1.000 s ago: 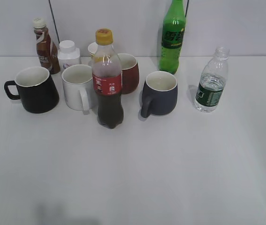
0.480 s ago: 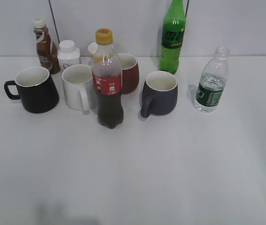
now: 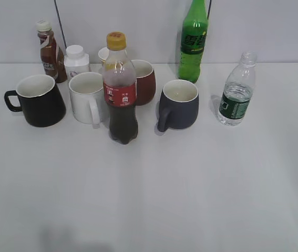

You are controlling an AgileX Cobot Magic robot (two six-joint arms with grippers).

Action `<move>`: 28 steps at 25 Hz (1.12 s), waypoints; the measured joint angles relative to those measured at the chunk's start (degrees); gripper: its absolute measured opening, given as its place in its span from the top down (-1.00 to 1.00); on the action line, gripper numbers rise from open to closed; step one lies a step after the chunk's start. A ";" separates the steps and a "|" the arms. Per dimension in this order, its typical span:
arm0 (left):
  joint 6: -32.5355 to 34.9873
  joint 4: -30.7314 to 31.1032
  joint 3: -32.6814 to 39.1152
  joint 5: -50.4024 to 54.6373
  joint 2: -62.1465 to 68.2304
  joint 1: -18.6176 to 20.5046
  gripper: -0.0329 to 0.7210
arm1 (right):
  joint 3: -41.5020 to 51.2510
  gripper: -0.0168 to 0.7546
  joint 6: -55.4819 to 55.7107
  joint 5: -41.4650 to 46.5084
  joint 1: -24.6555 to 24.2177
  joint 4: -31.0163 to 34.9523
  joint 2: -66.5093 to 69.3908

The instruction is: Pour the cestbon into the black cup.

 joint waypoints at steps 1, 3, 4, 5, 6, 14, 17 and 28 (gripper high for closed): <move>0.00 0.00 -0.25 -0.53 0.00 0.00 0.28 | 0.00 -0.57 0.00 0.00 0.00 0.00 0.00; 0.00 0.00 -0.98 -4.52 0.21 0.00 0.28 | 0.00 -0.57 0.00 0.00 0.00 0.00 0.00; 0.00 -0.33 -1.13 -8.97 0.55 0.00 0.28 | 0.00 -0.57 0.00 0.00 0.00 0.00 0.00; 0.00 -0.36 -1.19 -13.95 1.00 0.00 0.28 | 0.00 -0.57 0.00 0.00 0.00 0.00 0.00; 0.00 0.00 -1.24 -18.22 1.60 0.00 0.28 | 0.00 -0.57 0.00 0.00 0.00 0.00 0.00; 0.00 4.61 -1.60 -53.04 17.21 0.00 0.28 | 0.00 -0.57 0.00 0.00 0.00 0.00 0.00; 0.00 6.00 -1.60 -61.46 28.70 0.00 0.28 | 0.00 -0.57 0.00 0.00 0.00 0.00 0.00; 0.40 5.92 7.08 -101.04 70.64 3.38 0.26 | 0.00 -0.57 0.00 0.00 0.00 0.00 0.00</move>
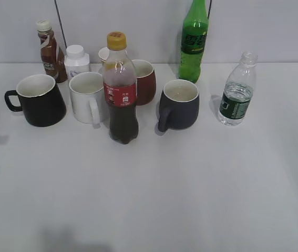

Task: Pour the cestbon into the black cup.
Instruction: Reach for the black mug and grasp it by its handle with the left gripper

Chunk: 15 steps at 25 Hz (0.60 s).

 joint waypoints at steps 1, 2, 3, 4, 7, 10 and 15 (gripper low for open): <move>0.00 0.00 1.36 -5.02 3.67 1.17 0.25 | 0.00 -0.57 0.00 0.00 0.00 0.00 0.00; 0.00 -0.06 2.35 -9.66 7.94 2.32 0.24 | 0.00 -0.57 0.00 0.00 0.00 0.00 0.00; 0.00 -0.11 2.89 -12.97 11.98 3.18 0.22 | 0.00 -0.57 0.00 0.00 0.00 0.00 0.00; 0.00 -0.13 3.26 -16.38 15.12 3.92 0.20 | 0.00 -0.57 0.00 0.00 0.00 0.00 0.00; 0.00 1.14 3.37 -24.58 24.80 4.47 0.13 | 0.00 -0.57 0.00 0.00 0.00 0.00 0.00; 0.02 2.21 3.37 -28.10 32.17 4.47 0.03 | 0.00 -0.57 0.00 0.00 0.00 0.00 0.00; 1.57 2.87 1.36 -28.44 41.86 4.47 -0.14 | 0.00 -0.57 0.00 0.00 0.00 0.00 0.00</move>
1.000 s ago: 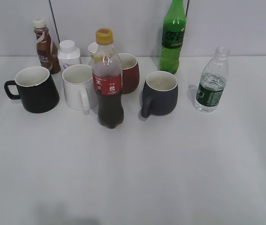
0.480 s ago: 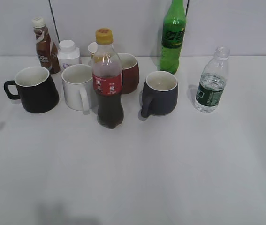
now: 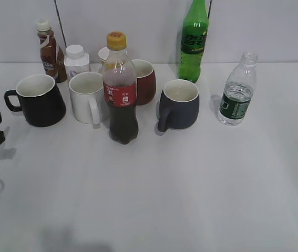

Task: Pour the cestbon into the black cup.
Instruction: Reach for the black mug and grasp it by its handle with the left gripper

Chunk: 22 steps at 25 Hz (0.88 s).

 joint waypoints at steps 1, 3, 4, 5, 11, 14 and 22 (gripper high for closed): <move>0.37 0.04 -0.89 -0.05 1.41 0.00 -0.16 | 0.00 -0.57 0.00 0.00 0.00 0.00 0.00; 0.37 0.04 -2.62 -0.11 3.47 0.00 -0.16 | 0.00 -0.57 0.00 0.00 0.00 0.00 0.00; 0.37 0.04 -3.56 -0.23 4.14 0.00 -0.16 | 0.00 -0.57 0.00 0.00 0.00 0.00 0.00; 0.37 0.04 -4.50 -0.30 4.93 0.00 -0.16 | 0.00 -0.57 0.00 0.00 0.00 0.00 0.00; 0.37 0.38 -8.83 -0.48 9.54 0.00 -0.16 | 0.00 -0.57 0.00 -0.02 0.00 0.00 0.00; 0.37 1.30 -10.82 -0.46 10.65 0.00 -0.16 | 0.00 -0.57 0.00 -0.02 0.00 0.00 0.00; 0.37 3.27 -15.16 -0.71 12.72 0.00 -0.08 | 0.00 -0.57 0.00 -0.02 0.00 0.00 0.00</move>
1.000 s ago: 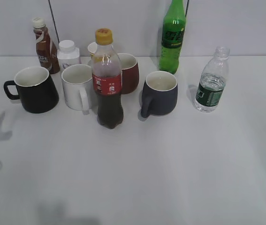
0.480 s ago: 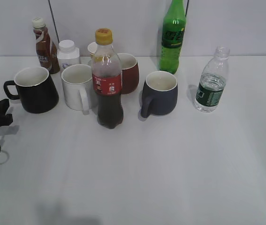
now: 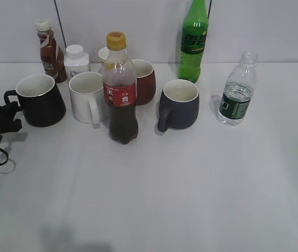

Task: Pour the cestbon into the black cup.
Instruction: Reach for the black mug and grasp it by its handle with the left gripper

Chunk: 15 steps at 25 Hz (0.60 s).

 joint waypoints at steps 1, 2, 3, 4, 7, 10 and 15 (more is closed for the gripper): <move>0.00 0.13 -0.40 0.06 0.70 0.00 -0.08 | 0.00 -0.57 0.00 0.00 0.00 0.00 0.00; 0.00 0.26 -0.76 0.06 1.31 0.00 -0.08 | 0.00 -0.57 0.00 0.00 0.00 0.00 0.00; 0.00 0.39 -1.08 0.11 1.69 0.00 -0.08 | 0.00 -0.57 0.00 0.00 0.00 0.00 0.00; 0.00 0.40 -1.39 0.17 1.93 0.00 -0.08 | 0.00 -0.57 0.00 0.00 0.00 0.00 0.00; 0.00 0.45 -2.39 0.17 1.99 0.00 -0.06 | 0.00 -0.57 0.00 0.00 0.00 0.00 0.00; 0.00 0.45 -3.36 0.11 1.99 0.00 -0.03 | 0.00 -0.57 0.00 0.00 0.00 0.00 0.00; 0.00 1.10 -4.82 0.11 2.26 0.00 -0.02 | 0.00 -0.57 0.00 -0.05 0.00 0.00 0.00</move>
